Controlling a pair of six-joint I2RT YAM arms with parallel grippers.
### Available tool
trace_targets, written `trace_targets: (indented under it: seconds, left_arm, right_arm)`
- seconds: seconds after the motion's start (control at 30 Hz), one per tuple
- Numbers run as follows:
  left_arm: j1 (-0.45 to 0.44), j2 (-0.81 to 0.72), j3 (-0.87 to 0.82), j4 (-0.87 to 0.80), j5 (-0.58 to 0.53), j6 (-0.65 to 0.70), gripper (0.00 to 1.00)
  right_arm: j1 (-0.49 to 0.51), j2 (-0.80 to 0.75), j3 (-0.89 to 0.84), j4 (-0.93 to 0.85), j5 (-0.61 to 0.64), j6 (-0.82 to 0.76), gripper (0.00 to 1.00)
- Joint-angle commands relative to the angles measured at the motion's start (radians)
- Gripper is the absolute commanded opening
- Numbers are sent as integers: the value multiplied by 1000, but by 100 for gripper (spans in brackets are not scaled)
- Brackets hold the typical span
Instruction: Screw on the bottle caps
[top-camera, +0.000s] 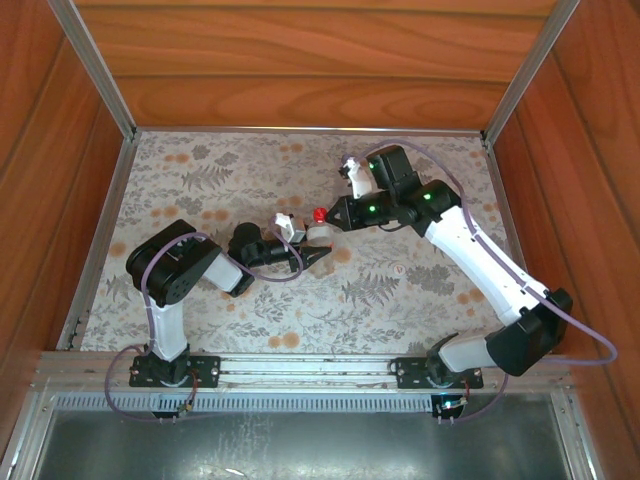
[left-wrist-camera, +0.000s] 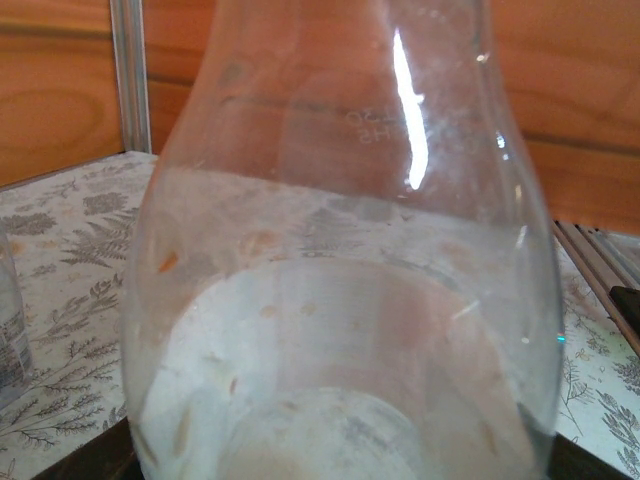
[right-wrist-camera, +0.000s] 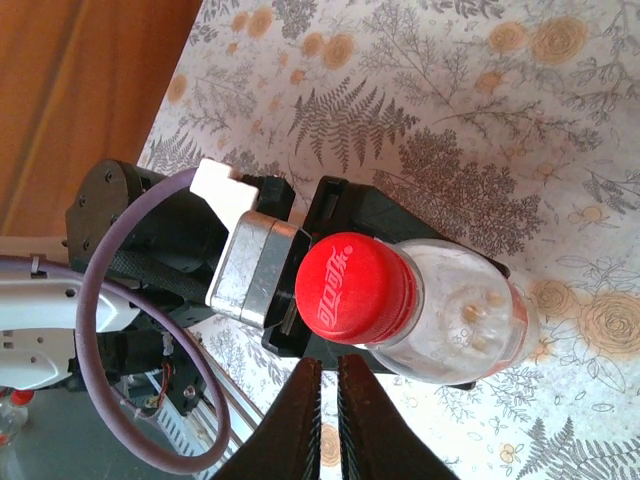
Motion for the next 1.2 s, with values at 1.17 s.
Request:
trace_targets:
  seconds: [1.17]
  left_arm:
    - [10, 22, -3, -54, -12, -21, 56]
  right_arm:
    - [-46, 51, -25, 16, -139, -24, 11]
